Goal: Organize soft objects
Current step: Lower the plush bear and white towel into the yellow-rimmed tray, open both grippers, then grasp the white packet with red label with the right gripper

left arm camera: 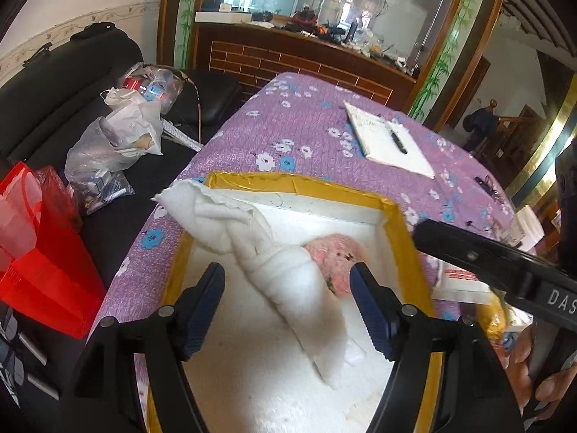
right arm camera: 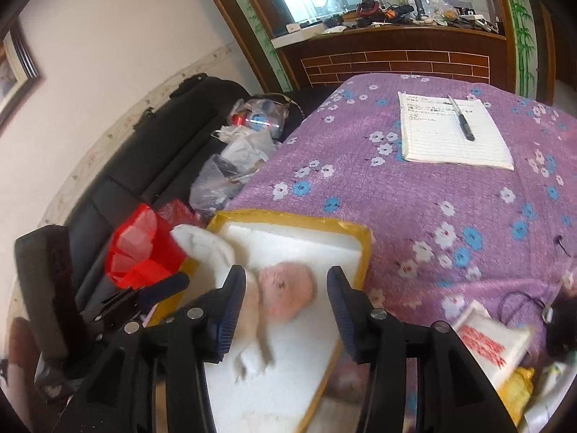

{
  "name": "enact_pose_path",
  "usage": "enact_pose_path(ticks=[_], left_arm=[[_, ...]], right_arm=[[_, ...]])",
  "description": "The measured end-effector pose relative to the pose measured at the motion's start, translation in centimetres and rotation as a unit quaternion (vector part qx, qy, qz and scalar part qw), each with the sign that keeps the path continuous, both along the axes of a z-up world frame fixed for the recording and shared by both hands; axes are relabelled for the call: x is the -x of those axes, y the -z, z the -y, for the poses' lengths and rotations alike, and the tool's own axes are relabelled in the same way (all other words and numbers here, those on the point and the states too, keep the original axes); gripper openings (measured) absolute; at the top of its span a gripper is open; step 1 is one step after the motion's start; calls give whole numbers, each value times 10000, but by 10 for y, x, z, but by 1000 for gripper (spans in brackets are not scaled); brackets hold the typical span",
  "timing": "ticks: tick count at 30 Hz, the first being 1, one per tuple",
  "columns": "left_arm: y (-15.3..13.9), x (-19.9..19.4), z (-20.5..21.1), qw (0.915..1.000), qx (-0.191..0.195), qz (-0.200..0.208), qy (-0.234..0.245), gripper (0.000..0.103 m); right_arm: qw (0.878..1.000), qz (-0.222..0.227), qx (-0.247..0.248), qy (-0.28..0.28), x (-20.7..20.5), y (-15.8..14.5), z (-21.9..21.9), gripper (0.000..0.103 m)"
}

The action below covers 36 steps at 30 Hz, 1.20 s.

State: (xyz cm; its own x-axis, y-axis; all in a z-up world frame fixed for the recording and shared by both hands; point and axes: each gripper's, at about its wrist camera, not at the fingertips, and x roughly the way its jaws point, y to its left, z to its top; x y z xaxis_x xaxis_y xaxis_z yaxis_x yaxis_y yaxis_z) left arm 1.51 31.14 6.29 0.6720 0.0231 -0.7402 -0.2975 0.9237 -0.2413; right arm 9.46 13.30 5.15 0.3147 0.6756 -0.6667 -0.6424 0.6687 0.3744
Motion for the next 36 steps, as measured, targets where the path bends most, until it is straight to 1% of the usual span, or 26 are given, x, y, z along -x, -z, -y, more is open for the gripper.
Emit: enact_pose_path(ticks=[3, 8, 10, 11, 13, 14, 15, 16, 19, 22, 24, 26, 28, 30, 35, 36], left_arm=[[-8, 17, 6, 9999, 25, 134, 2, 71], [-19, 49, 30, 9992, 89, 378, 136, 72], [-21, 62, 41, 9987, 81, 493, 124, 73], [-22, 69, 46, 9983, 99, 558, 119, 76], [-21, 79, 57, 9979, 162, 612, 167, 77], [-21, 85, 63, 9976, 176, 631, 209, 77], [-20, 90, 68, 9974, 185, 644, 253, 77], [-19, 94, 72, 9973, 191, 645, 280, 77], [-19, 104, 81, 9972, 195, 640, 321, 77], [-19, 107, 84, 9976, 161, 623, 275, 77], [-19, 110, 85, 9973, 212, 662, 236, 77], [-19, 110, 86, 9973, 232, 669, 212, 77], [-19, 112, 87, 9972, 232, 674, 203, 77], [-19, 112, 88, 9975, 221, 642, 204, 77], [-18, 116, 87, 9976, 227, 624, 196, 77], [-17, 116, 86, 9976, 233, 625, 195, 77]], right_arm=[[10000, -30, -73, -33, 10, -2, 25, 51], [9995, -248, -152, -126, 28, 4, 73, 51], [9988, -350, -305, -173, 42, 5, 95, 51], [9984, -351, -381, -224, 50, 4, 105, 52], [9985, -238, -382, -297, 66, 5, 117, 52], [9989, -114, -317, -327, 78, 5, 126, 52], [9989, -73, -268, -374, 86, 6, 131, 54], [9984, -108, -276, -473, 95, 9, 138, 57], [9961, -318, -329, -754, 115, 20, 154, 59], [9934, -498, -141, -1020, 131, 35, 156, 59], [9930, -573, -42, -1029, 131, 44, 153, 59], [9944, -634, 63, -843, 127, 49, 148, 59], [9953, -703, 75, -659, 116, 52, 142, 67], [9946, -857, 80, -571, 104, 56, 134, 67], [9962, -789, 282, -242, 88, 54, 110, 67], [9961, -754, 402, -213, 85, 54, 103, 67]])
